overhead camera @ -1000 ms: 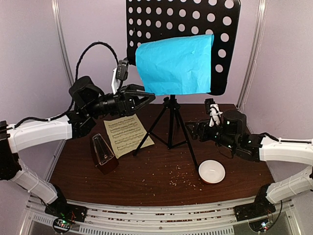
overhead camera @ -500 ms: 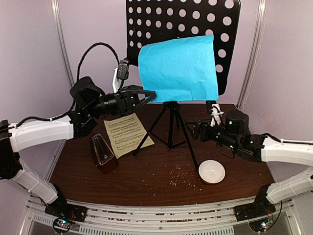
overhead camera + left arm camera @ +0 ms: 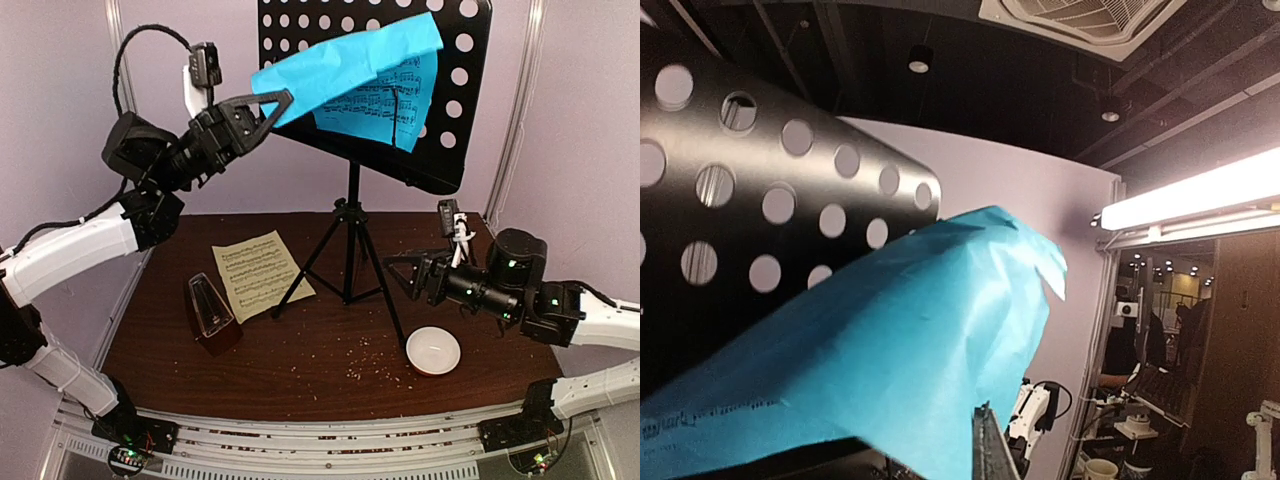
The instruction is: Pack up the instrument practice props
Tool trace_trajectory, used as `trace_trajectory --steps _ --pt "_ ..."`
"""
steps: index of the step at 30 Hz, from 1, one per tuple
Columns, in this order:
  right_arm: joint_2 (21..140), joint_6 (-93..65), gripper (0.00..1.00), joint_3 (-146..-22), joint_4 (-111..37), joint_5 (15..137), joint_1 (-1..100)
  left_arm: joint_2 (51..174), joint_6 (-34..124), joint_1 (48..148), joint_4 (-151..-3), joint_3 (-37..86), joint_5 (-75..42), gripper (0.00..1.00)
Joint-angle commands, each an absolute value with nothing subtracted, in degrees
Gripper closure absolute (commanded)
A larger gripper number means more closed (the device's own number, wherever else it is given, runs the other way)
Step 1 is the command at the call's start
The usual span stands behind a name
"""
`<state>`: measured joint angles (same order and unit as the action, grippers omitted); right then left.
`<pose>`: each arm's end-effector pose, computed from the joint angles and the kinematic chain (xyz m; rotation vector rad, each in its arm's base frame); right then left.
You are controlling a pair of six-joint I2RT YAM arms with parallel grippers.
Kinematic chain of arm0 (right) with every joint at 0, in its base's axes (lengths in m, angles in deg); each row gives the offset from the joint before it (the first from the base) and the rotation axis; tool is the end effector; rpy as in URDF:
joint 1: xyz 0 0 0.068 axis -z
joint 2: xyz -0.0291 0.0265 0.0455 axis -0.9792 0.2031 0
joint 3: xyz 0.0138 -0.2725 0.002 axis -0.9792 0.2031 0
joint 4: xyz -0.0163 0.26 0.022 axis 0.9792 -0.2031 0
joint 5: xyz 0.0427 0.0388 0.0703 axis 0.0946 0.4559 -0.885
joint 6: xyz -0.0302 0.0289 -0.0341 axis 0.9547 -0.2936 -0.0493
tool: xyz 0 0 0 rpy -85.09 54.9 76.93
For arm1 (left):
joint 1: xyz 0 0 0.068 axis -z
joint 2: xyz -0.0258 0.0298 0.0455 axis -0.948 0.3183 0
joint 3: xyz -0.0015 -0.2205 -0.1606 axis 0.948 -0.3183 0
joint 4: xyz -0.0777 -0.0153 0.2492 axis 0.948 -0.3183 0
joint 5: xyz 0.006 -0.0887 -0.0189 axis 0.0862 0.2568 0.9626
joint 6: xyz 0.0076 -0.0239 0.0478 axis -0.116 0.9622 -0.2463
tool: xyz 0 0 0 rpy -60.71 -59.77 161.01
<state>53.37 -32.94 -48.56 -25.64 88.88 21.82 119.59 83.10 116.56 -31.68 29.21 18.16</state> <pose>0.1274 0.1864 0.3223 -0.3895 1.6744 1.0193 0.1999 -0.2349 0.4798 0.7814 0.9551 -1.7795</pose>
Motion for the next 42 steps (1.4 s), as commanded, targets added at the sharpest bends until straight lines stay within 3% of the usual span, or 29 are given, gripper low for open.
trace_trajectory --steps 1,9,22,26,30,37,42 --pt "49.93 -35.77 0.27 -53.92 -30.83 84.48 20.58 122.15 87.73 116.88 -30.92 35.48 14.73 1.00" --pt "48.64 -36.78 0.32 -59.98 -36.69 76.14 19.44 126.47 95.11 116.70 -27.94 38.49 10.32 1.00" --pt "44.76 -35.74 0.26 -50.43 -41.19 88.41 19.47 129.48 96.09 116.57 -26.28 40.35 9.21 1.00" --pt "46.50 -37.86 0.22 -48.57 -44.57 83.90 19.43 129.23 95.02 116.29 -27.57 40.66 8.84 1.00" --pt "49.59 -40.67 0.26 -48.99 -43.97 75.56 15.89 128.88 92.96 116.09 -30.09 41.64 8.38 1.00" --pt "57.00 -39.56 0.30 -61.60 -47.71 75.08 2.92 127.71 88.95 116.09 -35.75 42.71 7.47 1.00" --pt "59.93 -37.67 0.33 -77.94 -50.87 85.38 1.63 126.77 86.74 116.00 -40.00 43.17 6.90 1.00"
